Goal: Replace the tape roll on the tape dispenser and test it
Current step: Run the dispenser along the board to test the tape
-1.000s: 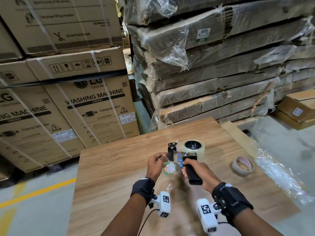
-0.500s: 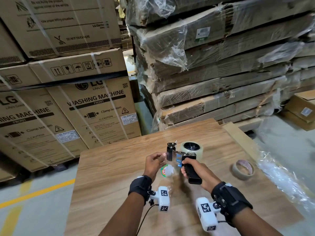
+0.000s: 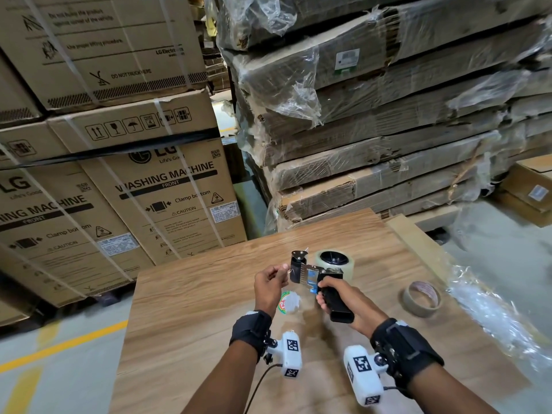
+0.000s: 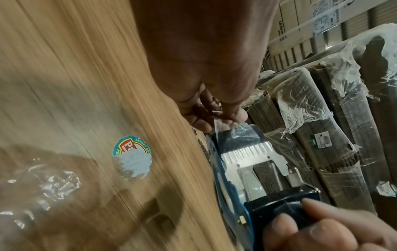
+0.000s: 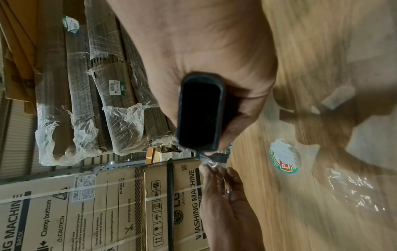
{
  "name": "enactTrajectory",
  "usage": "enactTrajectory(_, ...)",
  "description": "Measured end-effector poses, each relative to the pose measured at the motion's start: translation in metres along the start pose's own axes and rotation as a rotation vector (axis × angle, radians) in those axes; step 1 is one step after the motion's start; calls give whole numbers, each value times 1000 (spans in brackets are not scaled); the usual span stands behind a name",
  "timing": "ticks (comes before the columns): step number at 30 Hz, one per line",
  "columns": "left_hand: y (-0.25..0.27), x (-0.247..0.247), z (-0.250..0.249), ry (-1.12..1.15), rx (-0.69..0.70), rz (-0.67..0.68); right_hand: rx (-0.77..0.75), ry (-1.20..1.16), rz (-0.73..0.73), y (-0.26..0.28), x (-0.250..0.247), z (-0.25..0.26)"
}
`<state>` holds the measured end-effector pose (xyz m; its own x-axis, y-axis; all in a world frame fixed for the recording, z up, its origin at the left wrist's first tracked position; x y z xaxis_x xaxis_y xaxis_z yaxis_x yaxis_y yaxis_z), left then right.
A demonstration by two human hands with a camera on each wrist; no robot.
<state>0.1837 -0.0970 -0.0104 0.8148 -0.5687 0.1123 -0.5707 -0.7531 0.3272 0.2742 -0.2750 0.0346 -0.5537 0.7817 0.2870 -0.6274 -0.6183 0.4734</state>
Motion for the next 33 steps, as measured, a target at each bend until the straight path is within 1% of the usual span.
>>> enactTrajectory(5, -3, 4, -7, -42, 43, -41, 0, -7, -8, -4, -5, 6)
enactTrajectory(11, -2, 12, -17, -111, 177, -132, 30, -97, 59, -8, -3, 17)
enactTrajectory(15, -2, 14, -27, -185, 210, -158, 79, -123, 110, -7, -6, 29)
enactTrajectory(19, -4, 12, -30, -191, 184, -140, 123, -102, 147, -6, -13, 38)
enactTrajectory(22, -6, 13, -31, -193, 163, -96, 175, -65, 175, -7, -20, 43)
enactTrajectory(27, -7, 17, -33, -150, 106, -43, 216, -38, 220, -11, -29, 44)
enactTrajectory(30, -9, 17, -31, -150, 92, -31, 226, -45, 226, -15, -30, 42)
enactTrajectory(33, -12, 17, -28, -157, 94, -45, 195, -27, 210, -21, -30, 41)
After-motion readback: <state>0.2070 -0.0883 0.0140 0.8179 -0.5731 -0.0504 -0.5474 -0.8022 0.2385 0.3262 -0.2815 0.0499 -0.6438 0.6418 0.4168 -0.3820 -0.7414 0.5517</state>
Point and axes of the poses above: each hand's wrist, its own y-axis away from the middle knuckle, its own x-axis out of the palm, z = x × y, the point moved 3 cm from there along -y, towards the middle knuckle, and after that the axes turned 13 degrees about -x, right-handed, at the moved point
